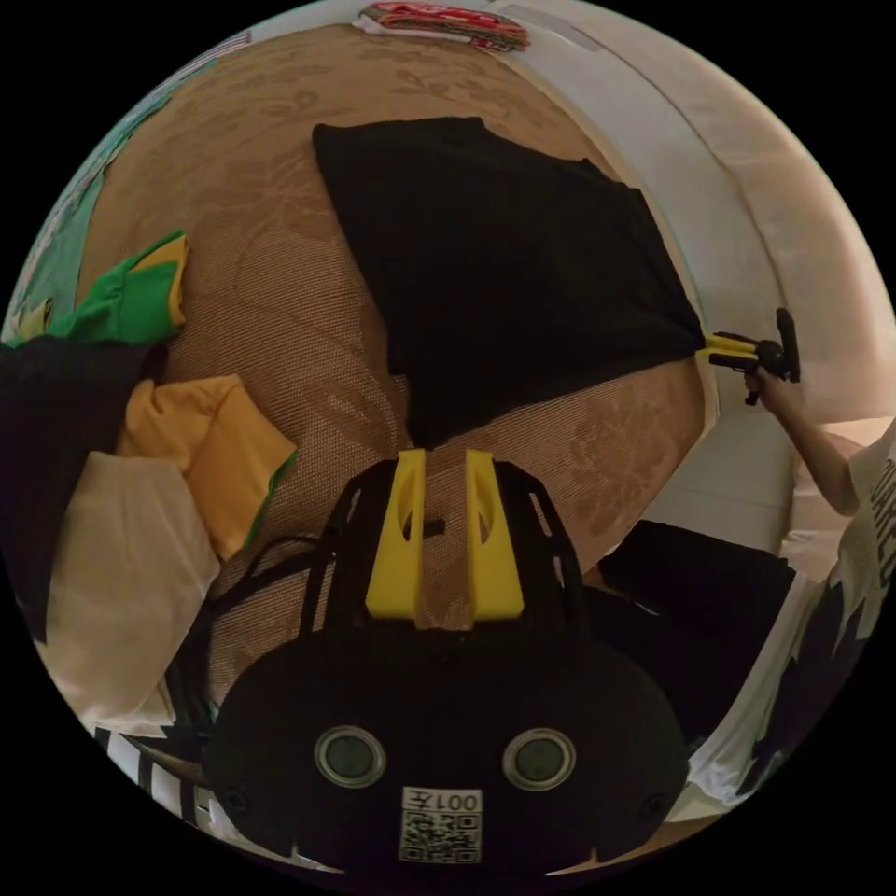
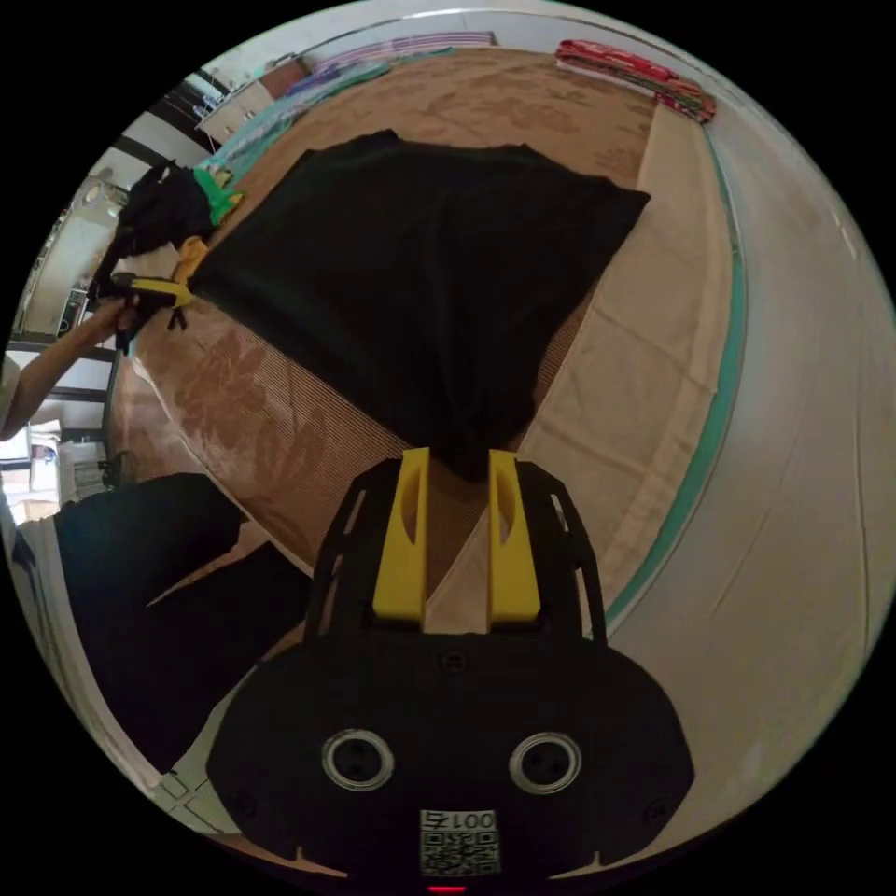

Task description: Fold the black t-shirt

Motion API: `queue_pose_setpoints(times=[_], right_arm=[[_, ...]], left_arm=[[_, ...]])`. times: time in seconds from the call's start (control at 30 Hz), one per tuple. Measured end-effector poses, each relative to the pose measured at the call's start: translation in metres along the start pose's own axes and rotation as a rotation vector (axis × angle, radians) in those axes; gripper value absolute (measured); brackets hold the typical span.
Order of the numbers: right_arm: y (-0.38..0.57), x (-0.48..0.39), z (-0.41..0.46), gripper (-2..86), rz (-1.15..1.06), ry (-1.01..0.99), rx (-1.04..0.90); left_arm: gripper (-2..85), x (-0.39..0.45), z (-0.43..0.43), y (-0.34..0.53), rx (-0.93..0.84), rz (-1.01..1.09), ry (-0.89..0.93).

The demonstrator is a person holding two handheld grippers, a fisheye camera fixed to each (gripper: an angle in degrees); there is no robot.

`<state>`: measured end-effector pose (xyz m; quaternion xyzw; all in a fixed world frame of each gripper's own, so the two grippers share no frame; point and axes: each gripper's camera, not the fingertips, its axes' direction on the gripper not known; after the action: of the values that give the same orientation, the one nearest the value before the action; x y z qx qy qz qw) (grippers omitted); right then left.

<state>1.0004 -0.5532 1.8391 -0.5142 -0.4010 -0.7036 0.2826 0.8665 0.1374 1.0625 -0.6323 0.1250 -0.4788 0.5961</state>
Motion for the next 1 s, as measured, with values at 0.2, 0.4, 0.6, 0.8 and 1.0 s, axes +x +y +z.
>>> queue_pose_setpoints(times=[0.2, 0.4, 0.6, 0.8, 1.0], right_arm=[[-0.006, -0.031, -0.016, 2.2, -0.012, 0.033, -0.001], [0.003, -0.059, -0.037, 1.1, -0.02, 0.027, 0.062], [0.001, -0.065, -0.014, 0.8, 0.037, 0.015, -0.006], [-0.003, -0.077, -0.024, 0.7, 0.028, 0.015, -0.024], [-0.009, -0.099, -0.034, 1.6, -0.035, 0.212, -0.129]], left_arm=[[-0.6, 0.056, 0.007, -0.01, 0.058, 0.04, -0.009], [-0.9, 0.108, 0.016, 0.0, 0.1, -0.014, 0.029], [-0.9, 0.167, 0.053, -0.008, 0.046, -0.059, -0.006], [-0.9, 0.237, 0.073, -0.017, 0.022, -0.044, -0.005], [0.2, 0.32, 0.095, -0.027, -0.07, -0.081, -0.12]])
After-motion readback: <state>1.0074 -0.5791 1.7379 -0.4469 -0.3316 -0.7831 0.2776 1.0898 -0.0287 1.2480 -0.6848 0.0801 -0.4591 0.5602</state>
